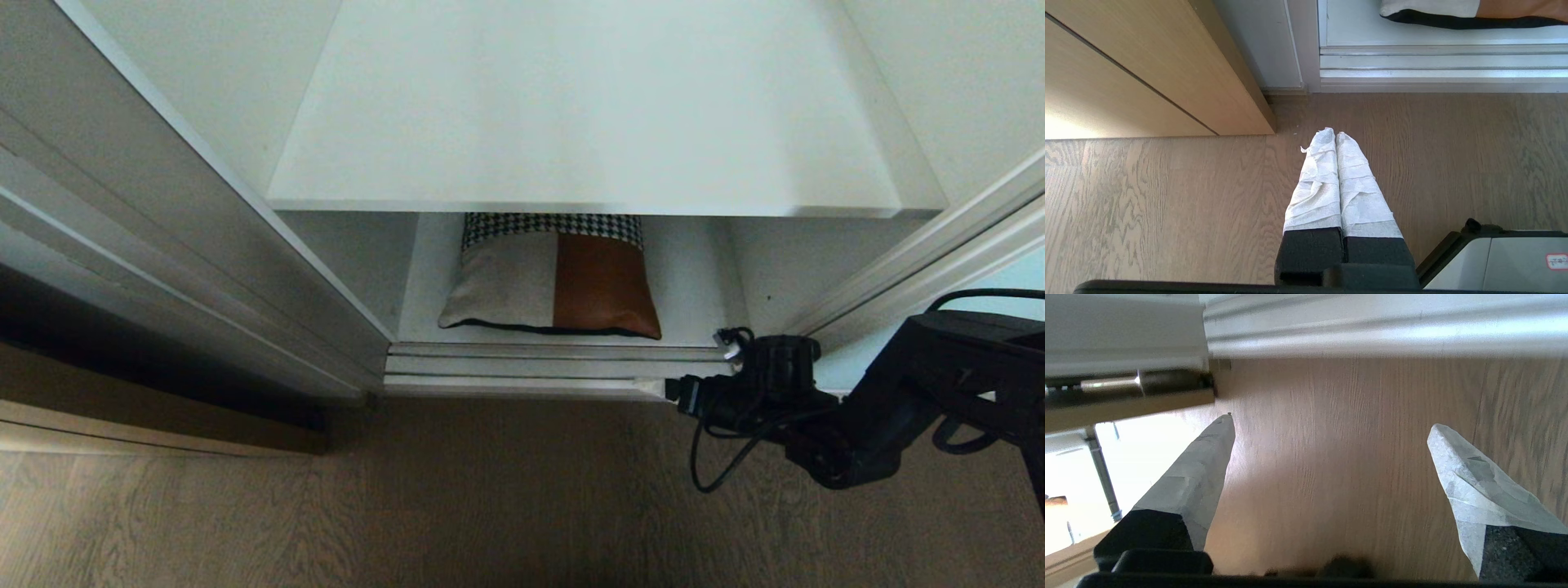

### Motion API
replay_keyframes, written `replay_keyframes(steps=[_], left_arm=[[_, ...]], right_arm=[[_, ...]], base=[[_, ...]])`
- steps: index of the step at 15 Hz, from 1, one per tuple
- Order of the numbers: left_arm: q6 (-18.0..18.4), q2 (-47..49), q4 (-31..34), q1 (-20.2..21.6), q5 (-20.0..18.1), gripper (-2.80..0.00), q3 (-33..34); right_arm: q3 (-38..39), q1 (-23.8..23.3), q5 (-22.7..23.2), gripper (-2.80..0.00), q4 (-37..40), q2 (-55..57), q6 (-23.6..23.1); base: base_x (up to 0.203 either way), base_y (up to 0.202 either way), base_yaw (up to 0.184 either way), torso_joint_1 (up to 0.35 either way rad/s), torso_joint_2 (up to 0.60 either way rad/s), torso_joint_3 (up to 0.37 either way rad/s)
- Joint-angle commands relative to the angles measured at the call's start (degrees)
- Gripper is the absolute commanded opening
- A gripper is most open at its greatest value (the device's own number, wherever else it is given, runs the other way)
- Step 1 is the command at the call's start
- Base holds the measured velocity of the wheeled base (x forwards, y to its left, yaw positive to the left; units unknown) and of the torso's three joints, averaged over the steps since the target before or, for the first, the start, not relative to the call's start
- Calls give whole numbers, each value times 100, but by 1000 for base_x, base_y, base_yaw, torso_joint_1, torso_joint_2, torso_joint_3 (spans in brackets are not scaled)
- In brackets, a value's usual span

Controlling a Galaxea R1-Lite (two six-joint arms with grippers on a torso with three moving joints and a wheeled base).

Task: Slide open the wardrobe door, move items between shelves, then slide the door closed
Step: Place the pillow on the higher shelf

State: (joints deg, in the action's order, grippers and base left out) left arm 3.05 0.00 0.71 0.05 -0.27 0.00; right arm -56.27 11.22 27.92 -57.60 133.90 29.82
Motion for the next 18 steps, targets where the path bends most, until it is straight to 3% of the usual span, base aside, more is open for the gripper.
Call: replay_keyframes(steps=[1, 5, 6, 13, 18], left_arm=[[3, 9, 0, 4, 0, -280, 9], [3, 9, 0, -4, 0, -280, 9], [3, 9, 0, 0, 0, -280, 9], [3, 9, 0, 3, 0, -280, 9], [3, 9, 0, 4, 0, -280, 9]], right_arm=[[-454, 12, -51, 0, -35, 322, 15], [-1127, 12, -354, 0, -26, 662, 15], [-1220, 12, -373, -280, -7, 657, 15], [-1387, -120, -438, -280, 86, 758, -10], [-1383, -381, -441, -280, 1085, 375, -19]], base=[[0, 0, 0, 0, 0, 0], [0, 0, 0, 0, 0, 0], [0, 0, 0, 0, 0, 0], [0, 0, 0, 0, 0, 0], [0, 0, 0, 0, 0, 0]])
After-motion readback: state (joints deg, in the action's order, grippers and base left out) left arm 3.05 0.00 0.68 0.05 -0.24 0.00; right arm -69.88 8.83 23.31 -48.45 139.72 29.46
